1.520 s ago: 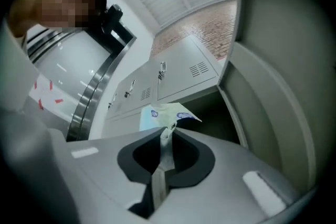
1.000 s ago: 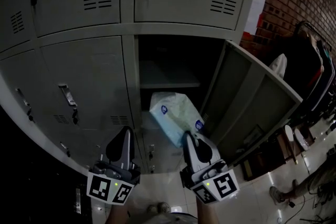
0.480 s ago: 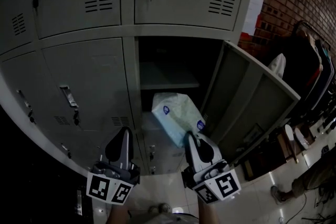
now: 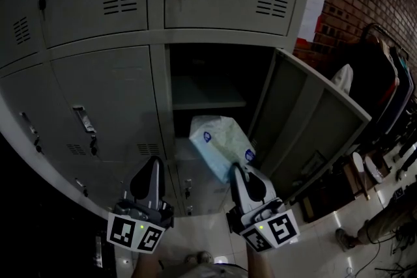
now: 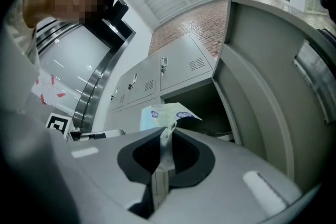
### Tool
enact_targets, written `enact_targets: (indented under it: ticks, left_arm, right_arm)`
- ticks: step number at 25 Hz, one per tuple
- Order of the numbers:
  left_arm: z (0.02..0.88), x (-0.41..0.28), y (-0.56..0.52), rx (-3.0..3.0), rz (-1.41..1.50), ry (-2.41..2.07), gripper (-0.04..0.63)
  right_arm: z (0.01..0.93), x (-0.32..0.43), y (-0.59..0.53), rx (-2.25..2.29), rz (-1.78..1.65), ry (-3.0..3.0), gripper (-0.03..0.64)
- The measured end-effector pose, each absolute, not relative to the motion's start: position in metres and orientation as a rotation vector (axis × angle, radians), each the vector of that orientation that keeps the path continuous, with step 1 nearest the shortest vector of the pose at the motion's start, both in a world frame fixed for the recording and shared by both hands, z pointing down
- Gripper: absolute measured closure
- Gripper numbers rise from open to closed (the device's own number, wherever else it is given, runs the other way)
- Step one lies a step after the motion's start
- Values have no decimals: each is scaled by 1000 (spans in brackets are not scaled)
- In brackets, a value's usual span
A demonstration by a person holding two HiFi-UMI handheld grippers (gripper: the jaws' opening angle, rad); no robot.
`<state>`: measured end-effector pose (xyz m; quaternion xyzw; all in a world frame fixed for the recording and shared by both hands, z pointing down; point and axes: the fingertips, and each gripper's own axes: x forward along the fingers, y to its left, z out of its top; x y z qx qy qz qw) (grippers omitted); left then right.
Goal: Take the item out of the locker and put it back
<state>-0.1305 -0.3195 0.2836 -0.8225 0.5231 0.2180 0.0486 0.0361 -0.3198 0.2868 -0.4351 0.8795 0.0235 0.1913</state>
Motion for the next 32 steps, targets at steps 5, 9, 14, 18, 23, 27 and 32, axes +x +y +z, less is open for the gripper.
enact_targets:
  ticks: [5, 9, 14, 18, 23, 27, 32]
  left_arm:
    - [284, -133, -320, -2506, 676, 1600, 592]
    - [284, -133, -322, -2506, 675, 1600, 592]
    - [285, -136, -325, -2505, 683, 1610, 592]
    - [288, -134, -330, -2518, 681, 1613, 592]
    - [295, -135, -337, -2529, 672, 1627, 591]
    - [297, -139, -342, -2522, 661, 1642, 592]
    - [298, -141, -348, -2520, 652, 1649, 592]
  right_arm:
    - [289, 38, -319, -1230, 62, 2467, 604]
    - [286, 38, -321, -1215, 47, 2455, 604]
    - [248, 33, -356, -1217, 98, 2455, 604]
    - [220, 31, -430, -1293, 70, 2441, 604]
    - [224, 13, -517, -1461, 59, 2586, 604]
    - [229, 2, -551, -1537, 72, 2663, 604]
    - [243, -4, -570, -1593, 72, 2725, 604]
